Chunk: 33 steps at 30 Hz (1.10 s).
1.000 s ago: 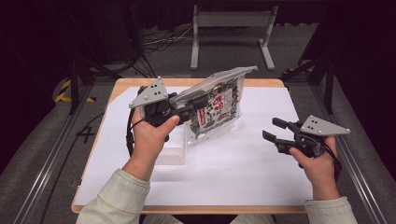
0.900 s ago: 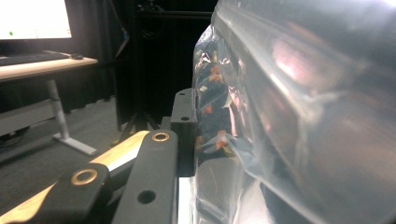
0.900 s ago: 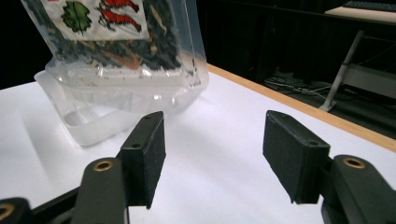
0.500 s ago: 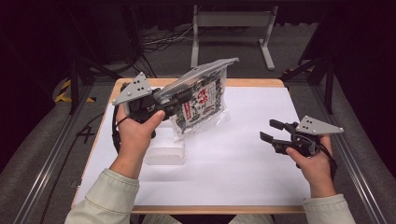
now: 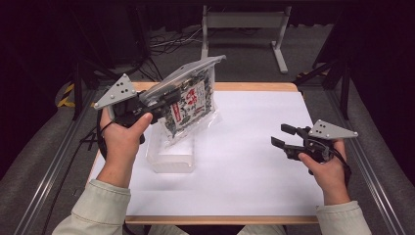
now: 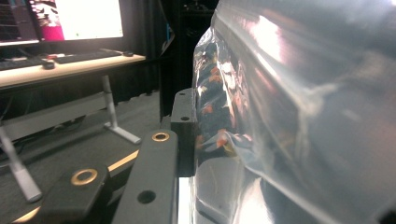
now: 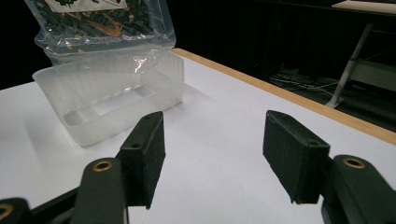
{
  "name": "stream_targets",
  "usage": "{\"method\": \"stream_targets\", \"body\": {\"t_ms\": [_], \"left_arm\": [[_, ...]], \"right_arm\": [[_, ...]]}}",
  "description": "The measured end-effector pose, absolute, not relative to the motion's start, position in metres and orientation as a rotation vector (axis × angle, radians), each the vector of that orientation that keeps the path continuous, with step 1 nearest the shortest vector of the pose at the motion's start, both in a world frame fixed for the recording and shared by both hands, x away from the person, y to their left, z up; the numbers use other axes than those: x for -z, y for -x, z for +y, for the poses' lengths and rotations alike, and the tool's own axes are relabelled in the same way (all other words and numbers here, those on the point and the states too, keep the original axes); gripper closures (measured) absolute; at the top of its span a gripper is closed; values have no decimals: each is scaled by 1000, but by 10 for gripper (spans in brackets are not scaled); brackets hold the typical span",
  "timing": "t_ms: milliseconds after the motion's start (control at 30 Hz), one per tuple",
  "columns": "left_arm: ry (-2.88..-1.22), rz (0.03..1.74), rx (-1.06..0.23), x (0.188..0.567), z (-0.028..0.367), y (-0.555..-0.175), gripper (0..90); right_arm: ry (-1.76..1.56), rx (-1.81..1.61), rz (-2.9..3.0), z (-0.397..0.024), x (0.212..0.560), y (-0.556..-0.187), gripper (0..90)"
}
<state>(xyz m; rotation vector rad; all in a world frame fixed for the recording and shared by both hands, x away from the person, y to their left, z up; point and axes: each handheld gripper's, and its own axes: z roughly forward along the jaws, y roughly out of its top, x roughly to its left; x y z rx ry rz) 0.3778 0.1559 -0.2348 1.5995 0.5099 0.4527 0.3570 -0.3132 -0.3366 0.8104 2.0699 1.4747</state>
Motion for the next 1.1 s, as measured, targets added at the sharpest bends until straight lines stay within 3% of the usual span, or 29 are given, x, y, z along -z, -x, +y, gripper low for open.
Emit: {"method": "stream_targets", "body": {"t_ms": [700,1100], "left_arm": [[-1619,618,-565,242,180,-386,732],[-1625,647,-536,261,184,-398,732]], "right_arm": [[-805,-1495,2041,-315,333,-358,406],[-805,-1496,2033,-317,333,-357,404]]}}
